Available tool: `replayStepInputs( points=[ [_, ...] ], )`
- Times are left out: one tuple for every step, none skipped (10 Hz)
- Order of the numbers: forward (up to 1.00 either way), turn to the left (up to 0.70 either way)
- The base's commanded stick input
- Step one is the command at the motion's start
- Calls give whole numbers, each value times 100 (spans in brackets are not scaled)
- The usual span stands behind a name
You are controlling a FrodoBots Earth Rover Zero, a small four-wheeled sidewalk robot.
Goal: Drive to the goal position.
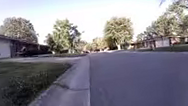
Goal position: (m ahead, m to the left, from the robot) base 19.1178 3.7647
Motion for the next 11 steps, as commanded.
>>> replayStepInputs(
  points=[
    [98, 0],
    [98, 0],
    [98, 0],
    [98, 0],
    [98, 0],
    [98, 0],
    [98, 0],
    [98, 0],
    [98, 0],
    [96, 0],
    [98, 0]
  ],
)
